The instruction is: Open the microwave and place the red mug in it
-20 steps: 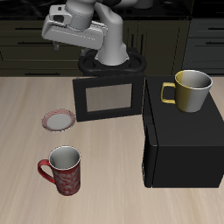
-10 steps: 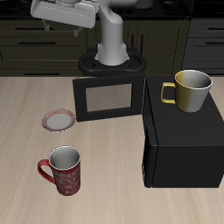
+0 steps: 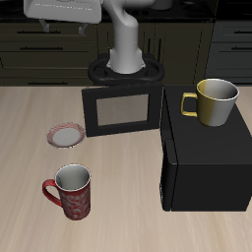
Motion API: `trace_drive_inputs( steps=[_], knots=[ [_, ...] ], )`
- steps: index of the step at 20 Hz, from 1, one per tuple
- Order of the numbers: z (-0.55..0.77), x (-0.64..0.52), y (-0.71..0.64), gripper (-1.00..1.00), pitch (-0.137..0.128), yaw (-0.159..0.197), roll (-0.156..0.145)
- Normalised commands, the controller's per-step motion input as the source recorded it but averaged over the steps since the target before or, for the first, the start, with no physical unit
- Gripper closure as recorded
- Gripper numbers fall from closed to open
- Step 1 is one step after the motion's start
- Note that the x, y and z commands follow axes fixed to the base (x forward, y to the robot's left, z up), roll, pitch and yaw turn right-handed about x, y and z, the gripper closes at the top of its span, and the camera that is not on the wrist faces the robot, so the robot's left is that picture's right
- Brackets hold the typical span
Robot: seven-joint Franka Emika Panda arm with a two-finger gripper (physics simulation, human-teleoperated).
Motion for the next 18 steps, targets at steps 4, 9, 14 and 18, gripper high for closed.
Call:
trace_drive_inputs(
  steps=[4, 9, 14, 18],
  knots=[
    [0.19, 0.45, -0.11, -1.0, 0.041, -0.023, 0.039],
    [0.25, 0.41, -0.18, -1.0, 0.042, 0.023, 0.022],
    [0.24, 0.4, -0.33, -1.0, 0.014, 0.02, -0.077],
    [0.08, 0.46, -0.3, -1.0, 0.059, -0.048, -0.058]
  ],
)
